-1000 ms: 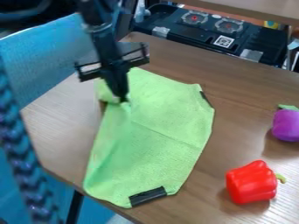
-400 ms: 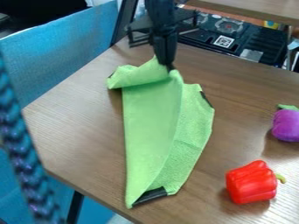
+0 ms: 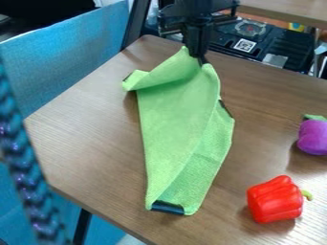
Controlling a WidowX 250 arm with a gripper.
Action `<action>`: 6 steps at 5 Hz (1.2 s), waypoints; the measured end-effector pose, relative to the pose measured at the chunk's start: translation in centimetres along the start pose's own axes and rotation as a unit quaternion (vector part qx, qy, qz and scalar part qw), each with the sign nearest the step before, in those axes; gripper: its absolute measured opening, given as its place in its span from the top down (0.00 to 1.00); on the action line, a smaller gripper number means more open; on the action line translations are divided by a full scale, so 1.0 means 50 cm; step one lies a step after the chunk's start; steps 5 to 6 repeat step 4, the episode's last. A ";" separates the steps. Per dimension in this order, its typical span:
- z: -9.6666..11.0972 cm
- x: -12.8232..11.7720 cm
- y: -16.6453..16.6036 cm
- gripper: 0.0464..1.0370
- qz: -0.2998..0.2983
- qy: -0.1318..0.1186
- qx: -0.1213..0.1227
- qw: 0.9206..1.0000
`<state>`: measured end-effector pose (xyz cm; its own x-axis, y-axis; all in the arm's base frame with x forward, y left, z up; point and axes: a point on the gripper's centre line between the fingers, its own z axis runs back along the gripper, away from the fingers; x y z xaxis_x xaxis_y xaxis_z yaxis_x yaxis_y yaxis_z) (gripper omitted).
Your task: Fold the cloth from left to right
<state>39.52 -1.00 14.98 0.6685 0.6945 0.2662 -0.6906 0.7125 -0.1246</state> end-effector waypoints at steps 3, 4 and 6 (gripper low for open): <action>0.049 -0.028 0.024 0.19 -0.016 -0.009 -0.032 0.999; 0.107 -0.029 0.066 0.03 -0.033 -0.007 -0.070 0.997; 0.107 -0.029 0.066 0.03 -0.033 -0.007 -0.070 0.997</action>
